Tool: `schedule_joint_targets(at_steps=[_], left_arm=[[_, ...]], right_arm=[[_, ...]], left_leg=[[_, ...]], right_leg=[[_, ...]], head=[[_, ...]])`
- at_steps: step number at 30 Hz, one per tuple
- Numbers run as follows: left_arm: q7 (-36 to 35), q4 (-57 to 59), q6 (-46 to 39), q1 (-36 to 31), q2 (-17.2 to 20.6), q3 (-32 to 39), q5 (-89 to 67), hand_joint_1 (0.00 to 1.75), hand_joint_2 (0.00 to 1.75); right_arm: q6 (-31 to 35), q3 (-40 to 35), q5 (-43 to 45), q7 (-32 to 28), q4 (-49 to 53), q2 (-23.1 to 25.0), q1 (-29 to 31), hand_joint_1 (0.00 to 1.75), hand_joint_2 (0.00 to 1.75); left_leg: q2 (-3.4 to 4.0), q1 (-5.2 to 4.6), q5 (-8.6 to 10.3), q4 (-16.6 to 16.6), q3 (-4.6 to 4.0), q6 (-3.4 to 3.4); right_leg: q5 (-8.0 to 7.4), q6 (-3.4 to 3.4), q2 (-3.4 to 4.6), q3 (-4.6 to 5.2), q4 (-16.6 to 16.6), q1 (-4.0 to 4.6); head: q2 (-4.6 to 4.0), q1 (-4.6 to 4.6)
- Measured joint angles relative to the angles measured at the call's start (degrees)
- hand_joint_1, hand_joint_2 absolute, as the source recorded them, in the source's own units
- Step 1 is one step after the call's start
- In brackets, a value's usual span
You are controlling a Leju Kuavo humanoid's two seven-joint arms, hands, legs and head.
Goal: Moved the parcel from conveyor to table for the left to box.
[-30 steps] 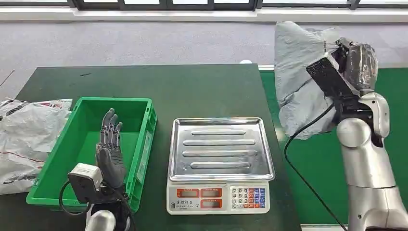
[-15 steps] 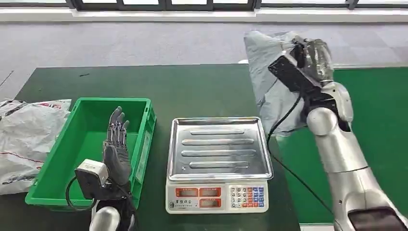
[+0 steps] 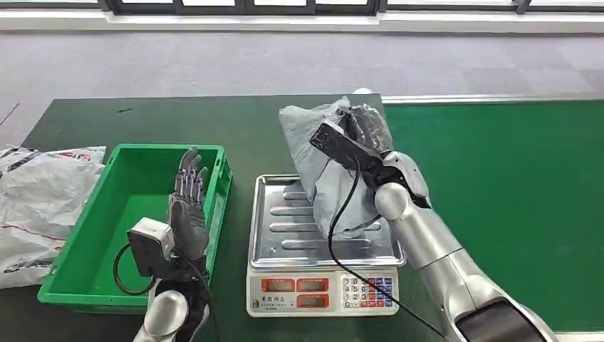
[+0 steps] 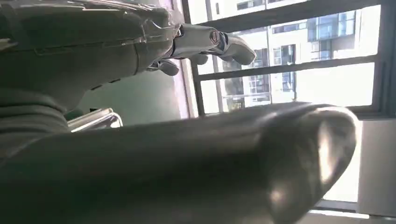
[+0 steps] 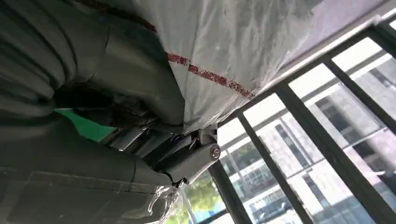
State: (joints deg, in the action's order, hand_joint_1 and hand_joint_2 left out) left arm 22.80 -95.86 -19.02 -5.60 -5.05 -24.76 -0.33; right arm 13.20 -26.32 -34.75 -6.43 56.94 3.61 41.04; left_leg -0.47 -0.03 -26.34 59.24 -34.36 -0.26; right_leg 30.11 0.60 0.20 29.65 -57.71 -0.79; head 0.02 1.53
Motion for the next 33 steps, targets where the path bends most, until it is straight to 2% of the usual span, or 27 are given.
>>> schedule_joint_targets(at_steps=[10, 11, 12, 13, 14, 15, 20, 26, 27, 29, 33], left_arm=[[-1.5, 0.2, 0.2, -1.4, -0.2, -0.6, 0.3, 0.0, 0.0], [-1.6, 0.2, 0.2, -1.4, -0.2, -0.7, 0.3, 0.0, 0.0], [-1.6, 0.2, 0.2, -1.4, -0.2, -0.7, 0.3, 0.0, 0.0], [-1.9, 0.2, 0.4, -1.4, -0.2, -0.7, 0.3, 0.0, 0.0], [-2.1, 0.2, 0.7, -1.4, -0.2, -0.7, 0.3, 0.0, 0.0], [-2.4, 0.2, 1.0, -1.4, -0.3, -0.7, 0.3, 0.0, 0.0], [-4.1, 0.9, 2.5, -1.6, -0.7, -0.9, 1.4, 0.0, 0.0], [-4.6, 1.6, 3.4, -1.7, -0.9, -0.9, 2.5, 0.0, 0.0], [-4.9, 1.6, 4.4, -1.8, -0.9, -0.9, 3.5, 0.0, 0.0], [-4.4, 1.7, 5.2, -1.8, -0.9, -0.9, 3.8, 0.0, 0.0], [-4.4, 1.9, -0.2, -3.0, -0.9, -0.9, -3.5, 0.0, 0.0]], right_arm=[[-2.7, 0.0, 1.4, -0.8, -6.0, 5.4, 0.0, 1.75, 1.75], [-2.8, 0.0, 1.4, -0.8, -6.2, 5.6, 0.0, 1.61, 1.75], [-3.1, 0.0, 1.5, -0.6, -6.4, 5.7, 0.0, 0.49, 1.75], [-3.7, 0.0, 1.8, -0.4, -6.7, 5.8, 0.0, 0.1, 1.75], [-4.6, 0.0, 2.3, -0.2, -7.0, 5.9, -0.1, 0.1, 1.75], [-6.1, 0.0, 3.3, -0.2, -7.3, 6.0, -0.2, 0.0, 1.75], [-13.0, 0.0, 7.5, -1.4, -7.9, 6.3, -2.6, 0.0, 1.75], [-15.3, 0.0, 8.2, -1.3, -7.9, 6.6, -3.7, 0.0, 1.75], [-16.3, 0.0, 8.6, -1.1, -7.9, 6.6, -3.7, 0.0, 0.0], [-17.9, 0.0, 9.4, -0.4, -7.4, 6.6, -3.8, 0.0, 0.0], [-20.9, -0.3, 12.1, 2.9, -3.8, 6.4, -4.3, 0.0, 0.0]], left_leg=[[0.01, 0.04, 0.02, 0.0, 0.0, -0.02], [0.01, 0.04, 0.02, 0.0, 0.0, -0.02], [0.01, 0.04, 0.02, 0.0, 0.0, -0.02], [0.01, 0.04, 0.02, 0.0, -0.01, -0.02], [0.01, 0.04, 0.01, 0.0, -0.01, -0.02], [0.01, 0.04, 0.01, 0.0, 0.0, -0.02], [0.02, 0.02, 0.01, 0.0, 0.0, -0.02], [0.05, 0.03, 0.01, 0.0, 0.03, -0.02], [0.05, 0.03, 0.01, 0.0, 0.02, -0.02], [0.06, 0.03, 0.02, 0.0, 0.03, -0.02], [0.07, 0.04, 0.02, 0.0, 0.03, -0.02]], right_leg=[[-0.02, 0.0, 0.0, 0.04, 0.0, 0.05], [-0.02, 0.0, 0.0, 0.05, 0.0, 0.04], [-0.02, 0.0, 0.0, 0.04, 0.0, 0.04], [-0.02, 0.0, 0.0, 0.04, 0.0, 0.04], [-0.02, 0.0, 0.0, 0.05, 0.0, 0.03], [-0.02, 0.0, 0.01, 0.05, 0.0, 0.03], [-0.02, 0.0, 0.01, 0.04, 0.0, 0.02], [-0.03, -0.01, 0.03, 0.04, 0.0, 0.03], [-0.03, -0.01, 0.03, 0.04, 0.0, 0.03], [-0.04, -0.02, 0.03, 0.05, 0.0, 0.04], [-0.04, -0.04, 0.04, 0.06, 0.0, 0.03]], head=[[0.0, 0.0], [0.0, 0.0], [0.0, 0.0], [0.0, 0.0], [0.0, 0.0], [0.0, 0.0], [0.0, 0.0], [0.0, 0.0], [0.0, 0.0], [0.0, 0.0], [0.0, 0.0]])
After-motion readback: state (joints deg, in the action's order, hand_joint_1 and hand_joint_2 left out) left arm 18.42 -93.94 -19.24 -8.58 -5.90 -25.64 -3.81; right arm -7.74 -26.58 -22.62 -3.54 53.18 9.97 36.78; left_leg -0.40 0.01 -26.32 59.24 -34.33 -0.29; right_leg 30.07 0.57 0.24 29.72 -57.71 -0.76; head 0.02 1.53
